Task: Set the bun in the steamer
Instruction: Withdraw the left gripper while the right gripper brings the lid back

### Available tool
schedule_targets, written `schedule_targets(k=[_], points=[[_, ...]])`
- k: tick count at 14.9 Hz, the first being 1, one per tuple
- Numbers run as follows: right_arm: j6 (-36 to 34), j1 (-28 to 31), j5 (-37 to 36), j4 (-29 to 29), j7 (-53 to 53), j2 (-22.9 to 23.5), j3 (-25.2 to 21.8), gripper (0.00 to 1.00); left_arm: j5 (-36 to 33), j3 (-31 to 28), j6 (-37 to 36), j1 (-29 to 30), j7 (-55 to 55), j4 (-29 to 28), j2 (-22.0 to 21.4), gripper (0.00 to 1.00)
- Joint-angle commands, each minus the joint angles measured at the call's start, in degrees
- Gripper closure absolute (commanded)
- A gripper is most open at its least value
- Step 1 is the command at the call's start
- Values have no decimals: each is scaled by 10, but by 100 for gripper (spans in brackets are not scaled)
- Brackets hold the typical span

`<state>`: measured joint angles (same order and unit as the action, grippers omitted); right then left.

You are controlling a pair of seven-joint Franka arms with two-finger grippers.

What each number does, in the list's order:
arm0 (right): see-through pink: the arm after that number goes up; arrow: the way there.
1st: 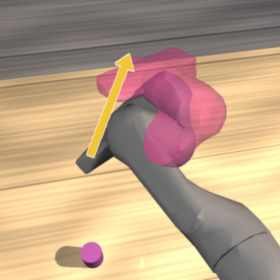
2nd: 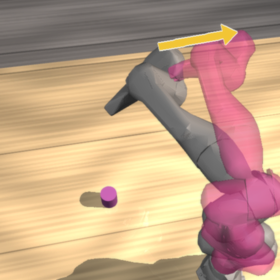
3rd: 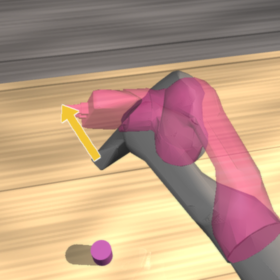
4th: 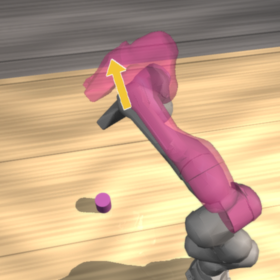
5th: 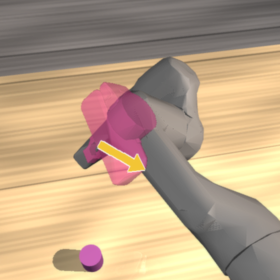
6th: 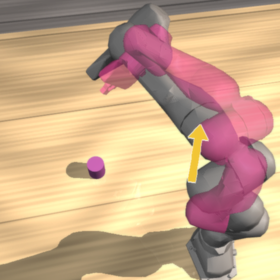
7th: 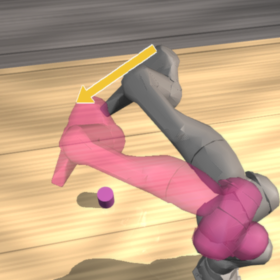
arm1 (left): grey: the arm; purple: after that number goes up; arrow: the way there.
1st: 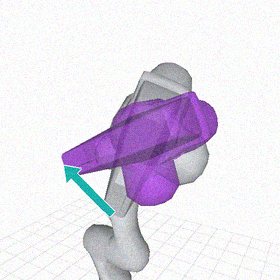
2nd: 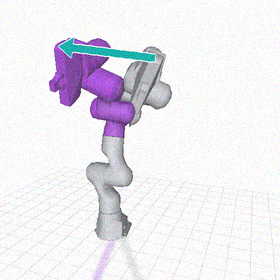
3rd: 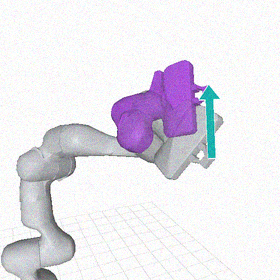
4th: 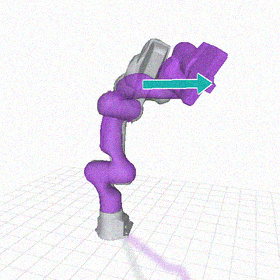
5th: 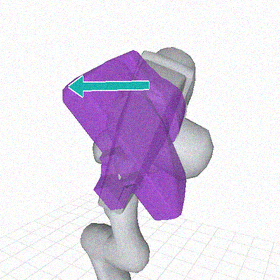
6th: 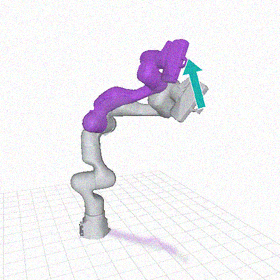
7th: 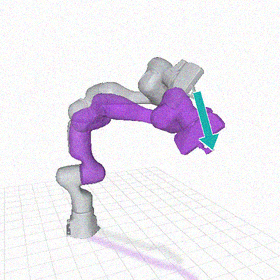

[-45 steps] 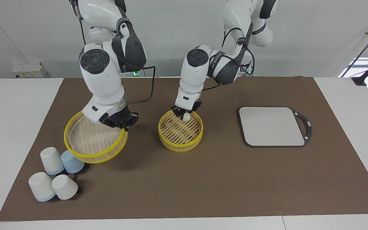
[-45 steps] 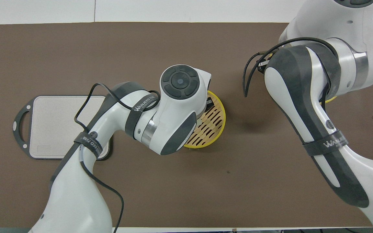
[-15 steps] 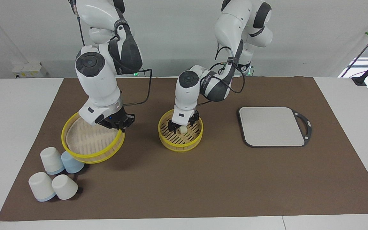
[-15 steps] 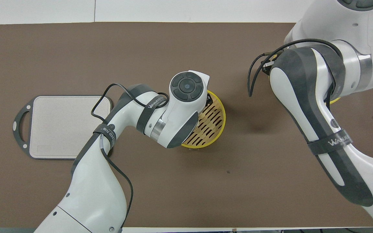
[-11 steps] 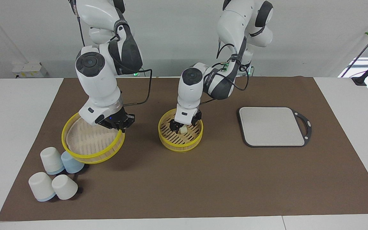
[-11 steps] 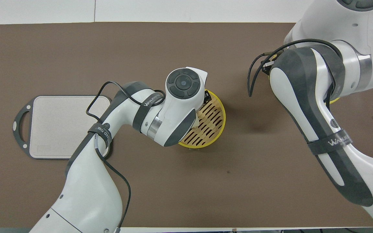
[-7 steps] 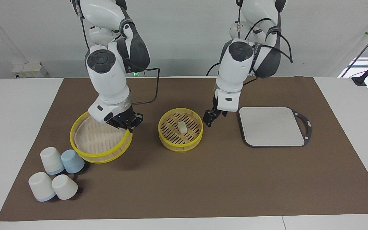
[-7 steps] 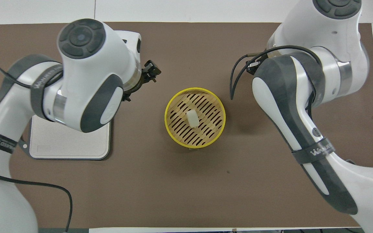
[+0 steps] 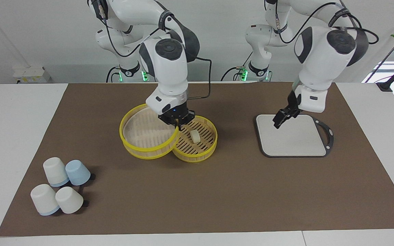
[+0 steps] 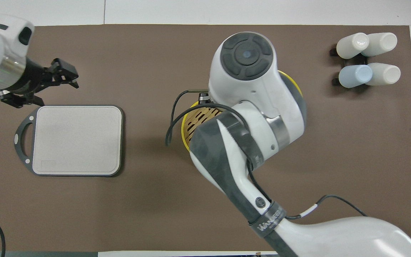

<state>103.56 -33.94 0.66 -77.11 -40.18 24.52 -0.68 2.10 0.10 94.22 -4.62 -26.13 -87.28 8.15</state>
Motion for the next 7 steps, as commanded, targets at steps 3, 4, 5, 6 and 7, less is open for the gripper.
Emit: schedule_targets(k=[3, 4, 5, 6, 7], points=[[-5, -46, 7, 111, -67, 106, -5, 100, -8, 9, -43, 65, 110, -23, -40, 0], [-6, -53, 7, 130, -81, 123, -5, 100, -8, 10, -45, 79, 131, -24, -41, 0], [-6, -60, 7, 142, -91, 135, -5, 100, -8, 10, -46, 82, 140, -28, -43, 0], [-6, -61, 7, 151, -96, 145, -5, 100, -8, 9, -45, 81, 141, -37, -50, 0], [-6, -61, 7, 153, -97, 149, -5, 100, -8, 8, -45, 82, 143, -45, -58, 0]])
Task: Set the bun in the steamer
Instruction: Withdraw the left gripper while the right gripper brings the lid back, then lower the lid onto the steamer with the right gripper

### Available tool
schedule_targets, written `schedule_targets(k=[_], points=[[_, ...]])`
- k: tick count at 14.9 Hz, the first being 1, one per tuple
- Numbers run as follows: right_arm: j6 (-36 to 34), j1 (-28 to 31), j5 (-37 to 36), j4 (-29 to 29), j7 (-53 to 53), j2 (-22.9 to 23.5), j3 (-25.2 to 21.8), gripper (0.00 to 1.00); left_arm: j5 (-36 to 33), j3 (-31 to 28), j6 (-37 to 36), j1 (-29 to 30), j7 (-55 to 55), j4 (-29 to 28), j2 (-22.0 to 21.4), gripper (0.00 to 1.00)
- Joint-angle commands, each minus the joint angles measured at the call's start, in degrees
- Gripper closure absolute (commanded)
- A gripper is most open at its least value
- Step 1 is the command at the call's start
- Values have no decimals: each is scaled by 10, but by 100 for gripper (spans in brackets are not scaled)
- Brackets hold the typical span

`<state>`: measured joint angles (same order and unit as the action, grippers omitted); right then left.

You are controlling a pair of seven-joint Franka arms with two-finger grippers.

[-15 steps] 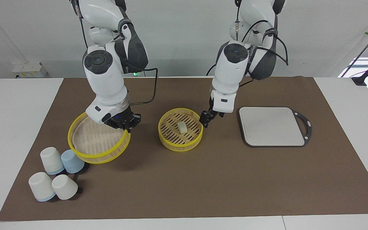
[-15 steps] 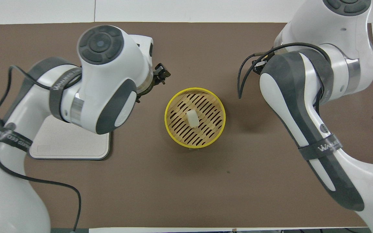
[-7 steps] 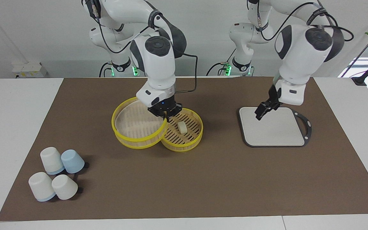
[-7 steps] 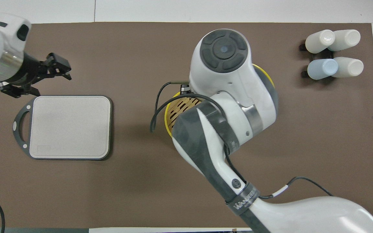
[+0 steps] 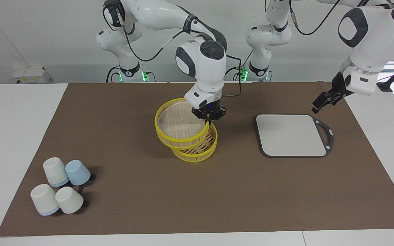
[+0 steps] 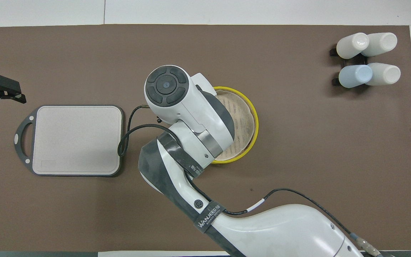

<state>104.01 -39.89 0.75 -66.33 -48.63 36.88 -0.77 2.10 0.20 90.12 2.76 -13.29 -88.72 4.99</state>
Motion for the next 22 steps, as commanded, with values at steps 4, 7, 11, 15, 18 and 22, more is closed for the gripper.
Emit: schedule_targets(k=[4, 7, 11, 15, 18, 22], points=[[-14, 0, 6, 42, -11, 25, -2, 100, -8, 10, -16, 22, 23, -42, -36, 0], [-1, 1, 8, 38, -7, 22, -1, 100, -8, 17, -27, 22, 35, -70, -53, 0], [16, 3, 7, 14, 1, 19, -1, 100, -8, 17, -28, 22, 69, -79, -62, 0], [42, 5, 9, -24, 7, 6, 0, 100, -8, 20, -17, 22, 69, -96, -76, 0], [36, 5, 11, -28, 7, 3, 0, 100, -8, 20, -7, 21, 73, -93, -74, 0], [36, 5, 11, -36, 8, -1, 1, 100, -8, 20, 41, 19, 72, -94, -69, 0]])
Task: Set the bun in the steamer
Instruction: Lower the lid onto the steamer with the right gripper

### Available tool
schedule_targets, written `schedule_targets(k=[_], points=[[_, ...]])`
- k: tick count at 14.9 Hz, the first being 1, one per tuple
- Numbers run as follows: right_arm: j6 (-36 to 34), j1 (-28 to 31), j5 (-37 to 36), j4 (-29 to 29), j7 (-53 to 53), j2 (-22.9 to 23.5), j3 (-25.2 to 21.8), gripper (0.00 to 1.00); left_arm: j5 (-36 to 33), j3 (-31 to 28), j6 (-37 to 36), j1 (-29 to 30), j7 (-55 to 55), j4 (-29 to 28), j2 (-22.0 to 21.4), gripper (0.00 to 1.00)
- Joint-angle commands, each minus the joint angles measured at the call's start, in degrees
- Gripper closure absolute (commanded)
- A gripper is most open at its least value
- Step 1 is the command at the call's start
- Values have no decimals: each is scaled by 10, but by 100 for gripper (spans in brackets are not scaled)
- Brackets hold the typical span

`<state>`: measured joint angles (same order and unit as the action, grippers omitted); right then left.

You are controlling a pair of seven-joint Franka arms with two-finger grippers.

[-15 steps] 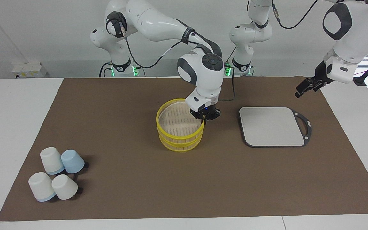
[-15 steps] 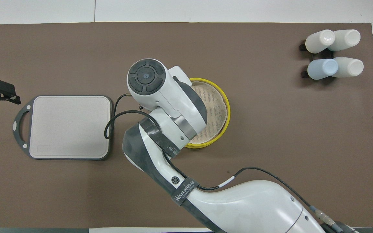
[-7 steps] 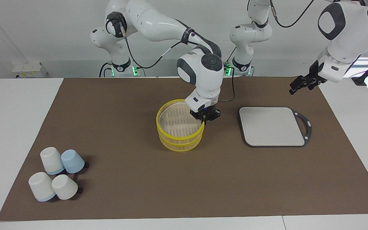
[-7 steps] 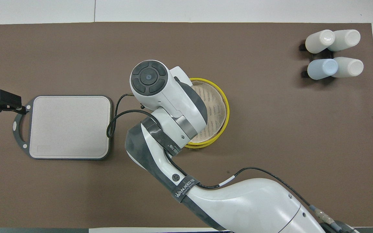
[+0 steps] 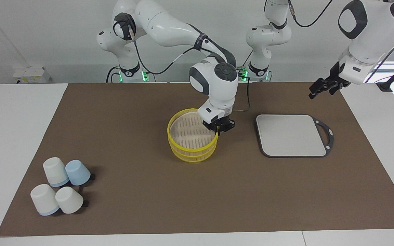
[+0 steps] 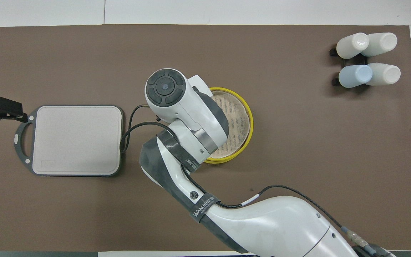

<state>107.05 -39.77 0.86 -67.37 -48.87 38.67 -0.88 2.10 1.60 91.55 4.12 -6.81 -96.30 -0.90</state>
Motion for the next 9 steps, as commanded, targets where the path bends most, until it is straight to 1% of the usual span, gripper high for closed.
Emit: schedule_targets(k=[1, 4, 5, 6, 9], points=[[6, 3, 11, -26, 11, -18, 2, 100, -8, 6, 23, 5, 8, -18, -11, 0], [6, 0, 12, -32, 10, -23, 2, 100, -8, 3, 28, -5, 7, -16, -9, 0], [6, -1, 12, -32, 10, -23, 2, 100, -7, -4, 28, -26, 3, -15, -10, 0], [6, -2, 13, -32, 10, -23, 2, 100, -8, -14, 24, -34, 2, -15, -10, 0], [7, -3, 13, -32, 8, -23, 3, 100, -8, -14, 6, -34, 7, -15, -9, 0]])
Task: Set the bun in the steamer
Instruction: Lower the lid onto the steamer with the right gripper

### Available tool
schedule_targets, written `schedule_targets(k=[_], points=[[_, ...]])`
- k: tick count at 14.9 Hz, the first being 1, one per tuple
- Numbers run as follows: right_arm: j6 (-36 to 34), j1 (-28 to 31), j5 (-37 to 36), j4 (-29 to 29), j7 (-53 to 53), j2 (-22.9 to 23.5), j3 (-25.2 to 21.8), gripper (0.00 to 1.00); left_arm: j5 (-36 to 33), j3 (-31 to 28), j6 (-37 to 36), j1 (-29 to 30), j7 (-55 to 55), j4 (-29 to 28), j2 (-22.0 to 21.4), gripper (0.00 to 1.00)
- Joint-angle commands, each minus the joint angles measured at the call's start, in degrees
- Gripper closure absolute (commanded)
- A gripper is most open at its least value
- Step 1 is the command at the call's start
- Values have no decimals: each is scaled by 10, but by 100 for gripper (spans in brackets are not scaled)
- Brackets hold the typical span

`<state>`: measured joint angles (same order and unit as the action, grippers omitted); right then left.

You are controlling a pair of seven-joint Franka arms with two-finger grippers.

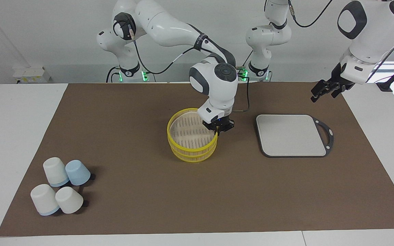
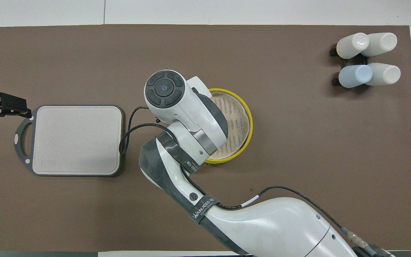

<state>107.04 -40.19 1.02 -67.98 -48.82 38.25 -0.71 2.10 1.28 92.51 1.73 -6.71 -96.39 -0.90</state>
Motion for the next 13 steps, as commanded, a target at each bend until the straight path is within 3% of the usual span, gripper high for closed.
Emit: schedule_targets(k=[1, 13], points=[[8, 1, 11, -27, 7, -19, 2, 100, -8, -4, -1, -5, 6, -13, -3, 0], [41, 1, 10, -73, 8, -36, 2, 100, -10, 2, 3, -3, 3, -2, -2, 0]])
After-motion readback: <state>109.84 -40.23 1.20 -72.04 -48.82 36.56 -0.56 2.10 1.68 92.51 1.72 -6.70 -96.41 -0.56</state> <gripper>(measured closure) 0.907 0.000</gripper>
